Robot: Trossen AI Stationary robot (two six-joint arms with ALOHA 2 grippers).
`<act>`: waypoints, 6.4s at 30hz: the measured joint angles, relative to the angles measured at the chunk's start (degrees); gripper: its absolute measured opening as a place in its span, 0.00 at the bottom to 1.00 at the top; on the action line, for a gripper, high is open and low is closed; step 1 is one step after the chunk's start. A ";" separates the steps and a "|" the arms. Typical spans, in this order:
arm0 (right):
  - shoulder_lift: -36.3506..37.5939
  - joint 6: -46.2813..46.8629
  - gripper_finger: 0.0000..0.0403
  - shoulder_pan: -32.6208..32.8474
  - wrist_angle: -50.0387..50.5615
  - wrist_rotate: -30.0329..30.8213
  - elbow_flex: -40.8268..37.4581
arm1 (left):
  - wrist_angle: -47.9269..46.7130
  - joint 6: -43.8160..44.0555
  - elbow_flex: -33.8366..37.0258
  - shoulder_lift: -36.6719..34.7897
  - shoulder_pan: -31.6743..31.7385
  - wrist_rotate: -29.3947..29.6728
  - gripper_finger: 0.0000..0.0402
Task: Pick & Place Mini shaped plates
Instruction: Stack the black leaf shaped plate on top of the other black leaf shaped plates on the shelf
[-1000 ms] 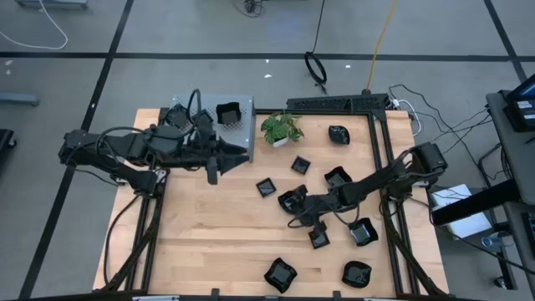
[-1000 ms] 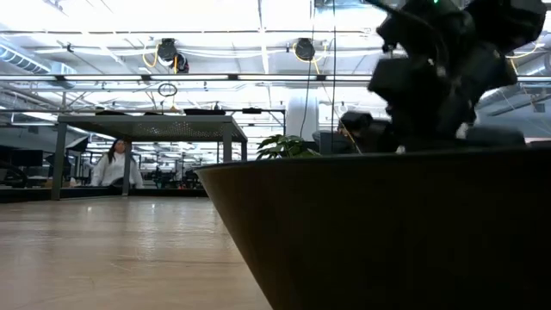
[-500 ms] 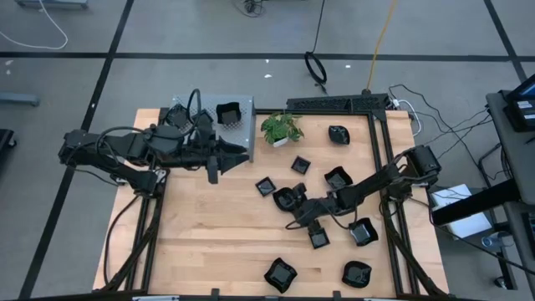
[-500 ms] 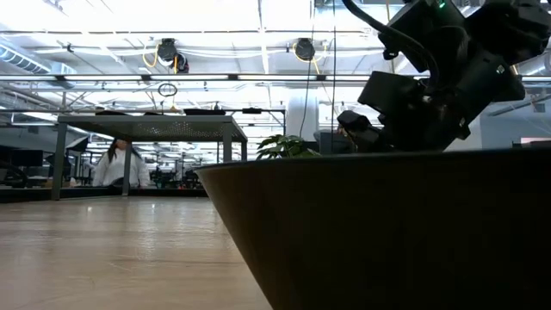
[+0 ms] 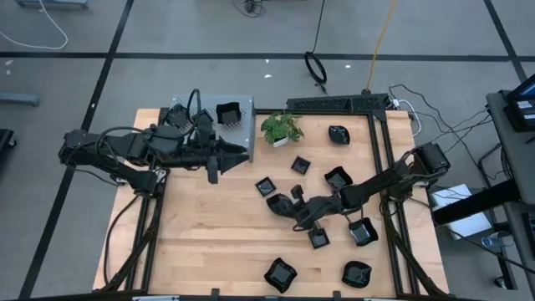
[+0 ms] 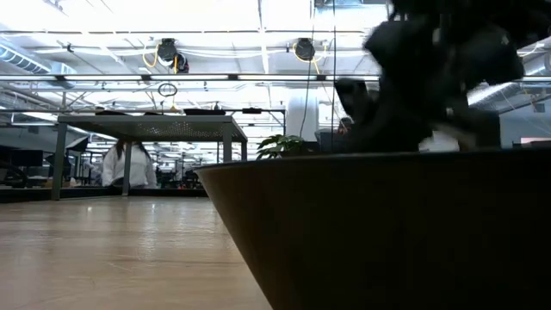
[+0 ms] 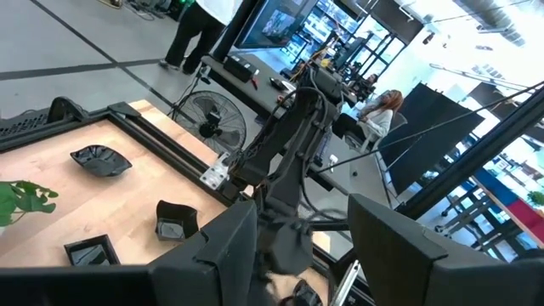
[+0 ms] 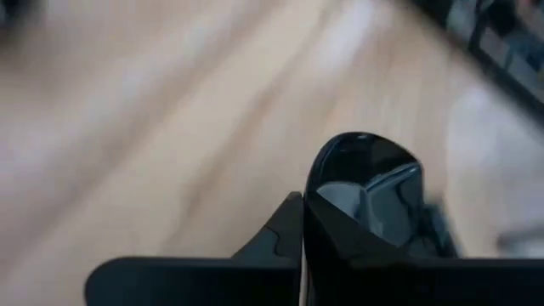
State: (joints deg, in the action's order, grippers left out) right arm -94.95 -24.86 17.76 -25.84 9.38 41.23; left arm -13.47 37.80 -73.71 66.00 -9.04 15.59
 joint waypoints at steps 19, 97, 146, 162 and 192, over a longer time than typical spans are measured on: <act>-25.34 5.57 0.00 -3.68 -9.75 -9.89 27.20 | -1.26 -0.55 0.00 0.00 -0.28 0.44 0.48; 38.17 38.82 0.35 -2.64 69.21 25.07 27.40 | -36.32 -61.08 3.33 45.05 -10.61 -0.87 0.17; 38.13 31.76 0.35 -4.48 49.99 34.45 22.26 | -66.33 1.27 2.99 5.27 35.01 24.79 0.01; 38.13 23.88 0.35 -12.70 44.66 34.54 22.26 | -57.86 -13.62 3.65 5.27 45.44 21.23 0.03; 38.15 8.51 0.35 -23.10 43.81 34.32 22.26 | -57.74 -3.13 3.72 9.74 46.10 16.96 0.05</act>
State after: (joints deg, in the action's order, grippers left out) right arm -56.80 -16.35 -5.34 17.98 43.70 63.48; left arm -71.22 34.68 -70.00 75.74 37.06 32.56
